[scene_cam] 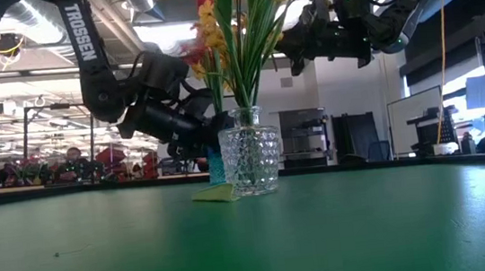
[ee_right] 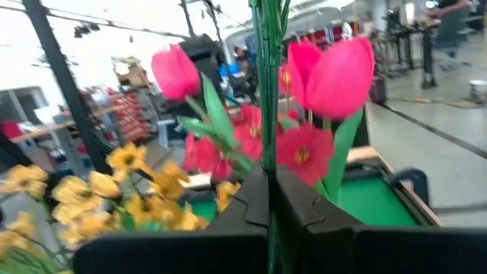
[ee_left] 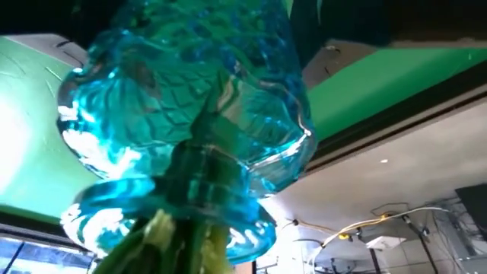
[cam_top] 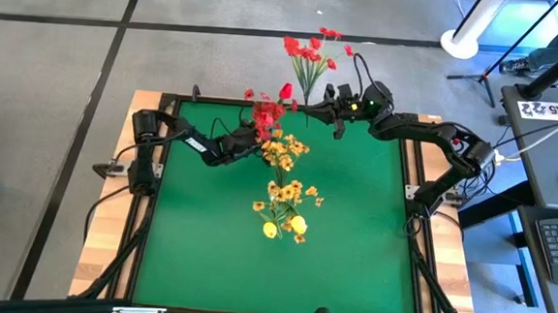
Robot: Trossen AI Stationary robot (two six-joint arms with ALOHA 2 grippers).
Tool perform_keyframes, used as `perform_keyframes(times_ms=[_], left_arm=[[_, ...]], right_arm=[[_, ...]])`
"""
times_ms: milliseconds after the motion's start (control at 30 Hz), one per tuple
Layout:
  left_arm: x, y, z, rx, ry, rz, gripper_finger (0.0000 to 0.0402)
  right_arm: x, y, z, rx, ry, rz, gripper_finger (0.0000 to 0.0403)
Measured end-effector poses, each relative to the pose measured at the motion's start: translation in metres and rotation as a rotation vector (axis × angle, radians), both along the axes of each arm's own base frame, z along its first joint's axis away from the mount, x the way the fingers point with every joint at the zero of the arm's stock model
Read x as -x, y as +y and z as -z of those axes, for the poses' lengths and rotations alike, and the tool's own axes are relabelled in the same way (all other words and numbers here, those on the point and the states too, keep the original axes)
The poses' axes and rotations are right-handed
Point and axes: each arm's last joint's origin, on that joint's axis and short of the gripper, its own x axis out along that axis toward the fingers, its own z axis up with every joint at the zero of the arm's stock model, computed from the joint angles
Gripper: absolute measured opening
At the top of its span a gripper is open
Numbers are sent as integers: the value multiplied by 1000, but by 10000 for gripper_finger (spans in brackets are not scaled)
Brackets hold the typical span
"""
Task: Sort flowers into vase by color
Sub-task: Put the red flowers into the blue vase
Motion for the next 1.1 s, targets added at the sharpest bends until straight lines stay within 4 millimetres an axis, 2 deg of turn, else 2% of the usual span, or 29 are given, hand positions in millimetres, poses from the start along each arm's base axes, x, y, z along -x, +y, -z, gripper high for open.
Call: perform_keyframes(times_ms=[200,400,500,667,800,933,1100], left_arm=[[3,-16,-19,-34,93,-14,242],[18,-25,-70,-62,82,-32,242],[27,-31,-100,-100,21,-20,242],[49,-43,-140,-128,-42,-8,242],[67,-61,-166,-117,-113,20,242],[78,-85,-180,-82,-177,92,242],[77,-119,-192,-39,-224,231,242]], right_arm=[[6,6,-21,15,-98,-48,0],[17,24,-51,77,-190,-57,0],[19,35,-66,104,-231,-74,0],[11,55,-88,138,-285,-151,0],[3,70,-104,162,-332,-208,0],[-9,90,-118,175,-378,-249,0],[-26,120,-129,200,-386,-299,0]])
